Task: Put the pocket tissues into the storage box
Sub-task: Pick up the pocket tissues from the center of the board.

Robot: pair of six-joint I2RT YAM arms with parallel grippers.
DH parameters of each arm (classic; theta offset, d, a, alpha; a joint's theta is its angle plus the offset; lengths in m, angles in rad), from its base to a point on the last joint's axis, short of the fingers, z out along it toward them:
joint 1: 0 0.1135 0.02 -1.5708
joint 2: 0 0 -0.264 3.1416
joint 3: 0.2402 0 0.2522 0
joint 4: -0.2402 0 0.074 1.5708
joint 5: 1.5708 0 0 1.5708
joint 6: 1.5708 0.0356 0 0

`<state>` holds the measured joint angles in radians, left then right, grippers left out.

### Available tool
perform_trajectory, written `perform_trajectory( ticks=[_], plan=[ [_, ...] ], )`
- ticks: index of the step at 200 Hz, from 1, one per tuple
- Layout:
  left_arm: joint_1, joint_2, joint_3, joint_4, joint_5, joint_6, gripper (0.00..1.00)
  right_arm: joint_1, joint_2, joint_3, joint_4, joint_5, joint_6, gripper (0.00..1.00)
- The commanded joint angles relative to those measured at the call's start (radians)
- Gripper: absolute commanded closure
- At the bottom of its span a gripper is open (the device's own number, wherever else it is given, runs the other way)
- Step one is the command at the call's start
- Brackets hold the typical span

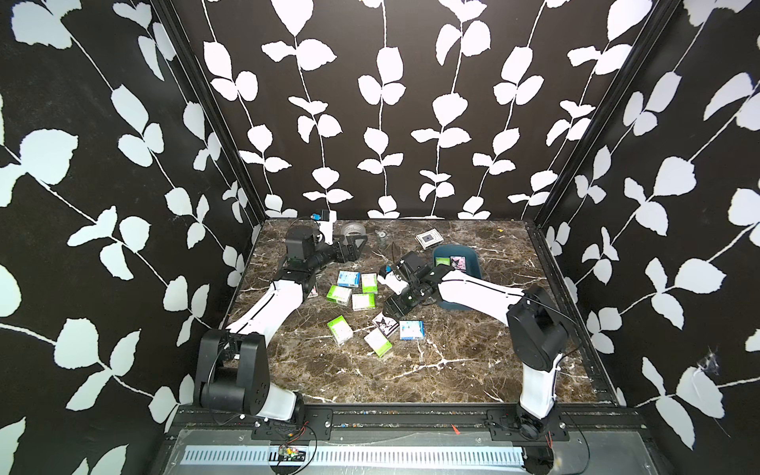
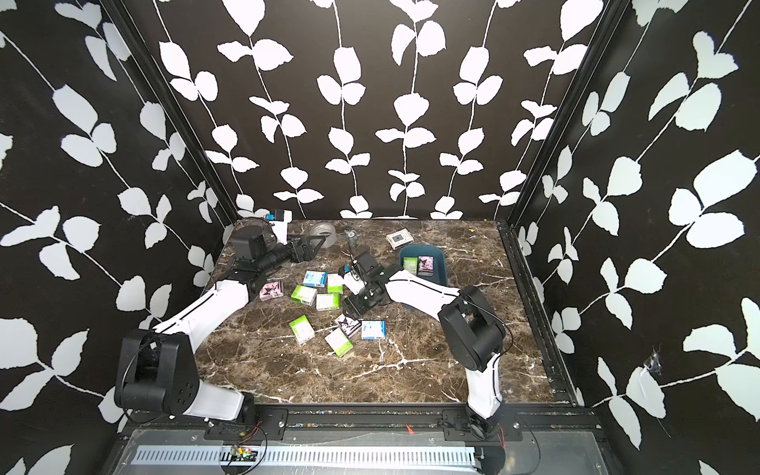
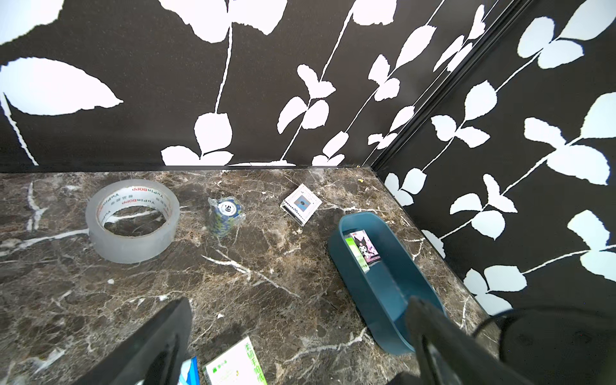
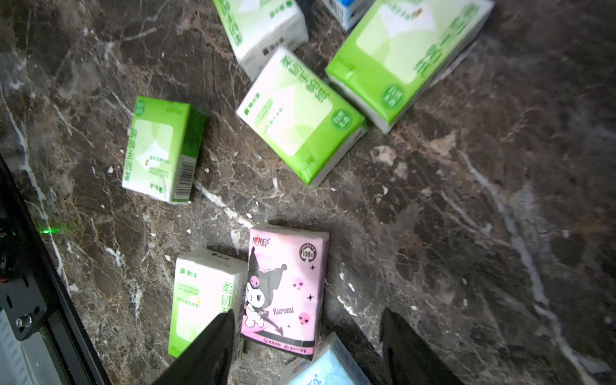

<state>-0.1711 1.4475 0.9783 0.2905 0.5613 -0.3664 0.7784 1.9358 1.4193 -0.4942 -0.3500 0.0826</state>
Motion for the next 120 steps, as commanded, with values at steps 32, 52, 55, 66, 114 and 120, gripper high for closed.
perform_trajectory(
  ticks=[32, 52, 55, 66, 114, 120],
  plan=[
    [0.006, -0.03, -0.013, 0.027, 0.02, 0.0, 0.01, 0.017, 0.07, -0.005, -0.007, -0.014, 0.008, 0.28],
    [0.006, -0.033, -0.011, 0.027, 0.02, 0.001, 0.01, 0.021, 0.09, 0.007, -0.013, -0.026, 0.011, 0.29],
    [0.006, -0.033, -0.01, 0.027, 0.021, 0.002, 0.01, 0.021, 0.09, 0.009, -0.015, -0.027, 0.011, 0.28],
    [0.006, -0.036, -0.011, 0.023, 0.019, 0.006, 0.01, 0.025, 0.098, 0.013, -0.017, -0.033, 0.011, 0.29],
    [0.005, -0.039, -0.02, 0.015, 0.016, 0.017, 0.01, 0.035, 0.133, 0.034, -0.04, -0.047, 0.011, 0.34],
    [0.005, -0.041, -0.02, 0.015, 0.015, 0.018, 0.01, 0.036, 0.136, 0.036, -0.04, -0.047, 0.011, 0.36]
  ],
)
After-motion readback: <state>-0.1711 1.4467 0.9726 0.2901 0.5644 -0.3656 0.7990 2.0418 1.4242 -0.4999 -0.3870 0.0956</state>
